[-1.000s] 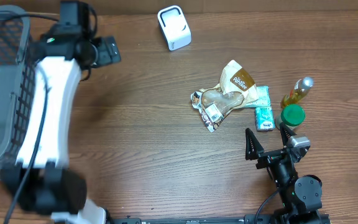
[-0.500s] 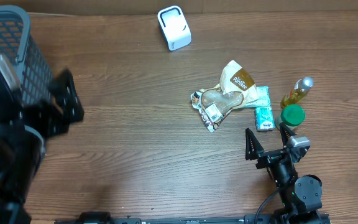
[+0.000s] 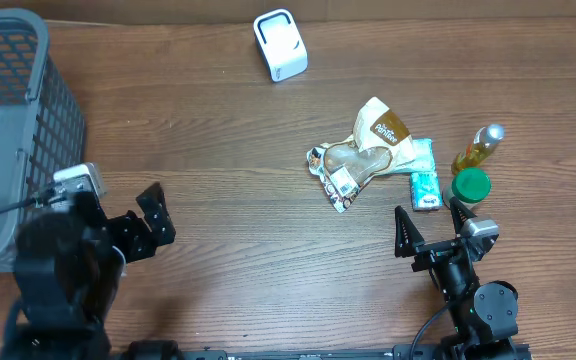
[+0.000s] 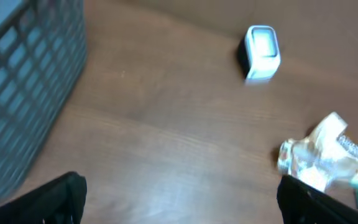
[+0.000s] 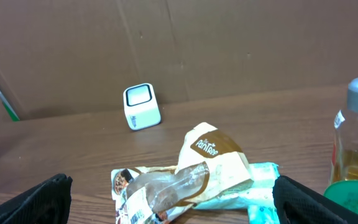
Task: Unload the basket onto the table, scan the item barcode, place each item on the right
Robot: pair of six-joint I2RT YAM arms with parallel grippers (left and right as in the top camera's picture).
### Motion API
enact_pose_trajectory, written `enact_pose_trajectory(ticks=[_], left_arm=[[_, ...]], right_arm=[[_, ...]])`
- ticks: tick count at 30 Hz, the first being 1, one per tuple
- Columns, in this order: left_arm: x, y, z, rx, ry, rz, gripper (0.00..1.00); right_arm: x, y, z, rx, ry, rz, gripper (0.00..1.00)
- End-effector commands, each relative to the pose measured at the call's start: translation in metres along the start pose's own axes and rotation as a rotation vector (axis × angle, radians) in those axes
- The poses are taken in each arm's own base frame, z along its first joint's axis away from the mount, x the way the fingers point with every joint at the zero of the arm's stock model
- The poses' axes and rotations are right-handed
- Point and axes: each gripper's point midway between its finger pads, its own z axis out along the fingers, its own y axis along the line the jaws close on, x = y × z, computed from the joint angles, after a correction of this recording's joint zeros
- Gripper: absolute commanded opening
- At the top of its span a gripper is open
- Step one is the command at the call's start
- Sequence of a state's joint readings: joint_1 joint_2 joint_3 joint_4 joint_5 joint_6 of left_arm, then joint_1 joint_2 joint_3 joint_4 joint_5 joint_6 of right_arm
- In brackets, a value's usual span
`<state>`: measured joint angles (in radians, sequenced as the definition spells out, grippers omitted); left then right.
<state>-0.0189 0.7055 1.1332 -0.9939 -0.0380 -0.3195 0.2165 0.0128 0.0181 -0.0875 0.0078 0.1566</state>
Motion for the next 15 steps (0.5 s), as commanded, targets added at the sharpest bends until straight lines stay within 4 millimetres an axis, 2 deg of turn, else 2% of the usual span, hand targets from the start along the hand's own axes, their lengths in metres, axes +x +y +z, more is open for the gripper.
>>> enact_pose_trajectory(ticks=[1, 3, 6, 11, 15], left_arm=[[-0.012, -0.006, -0.008, 0.076, -0.205, 0.016, 1.00], [-0.030, -0.011, -0.024, 0.125, -0.385, 0.046, 0.99], [-0.043, -0.014, -0.052, 0.168, -0.596, 0.095, 1.00], [-0.038, -0.011, -0.084, 0.208, -0.792, 0.113, 1.00], [-0.029, -0.007, -0.094, 0.234, -0.896, 0.107, 0.99]], right_arm=[[0.001, -0.003, 0.000, 0.012, -0.007, 0.004, 1.00], [0.001, -0.003, 0.000, 0.012, -0.007, 0.004, 1.00], [0.001, -0.003, 0.000, 0.012, -0.007, 0.004, 1.00], [0.001, -0.003, 0.000, 0.012, -0.007, 0.004, 1.00], [0.001, -0.003, 0.000, 0.012, -0.007, 0.004, 1.00]])
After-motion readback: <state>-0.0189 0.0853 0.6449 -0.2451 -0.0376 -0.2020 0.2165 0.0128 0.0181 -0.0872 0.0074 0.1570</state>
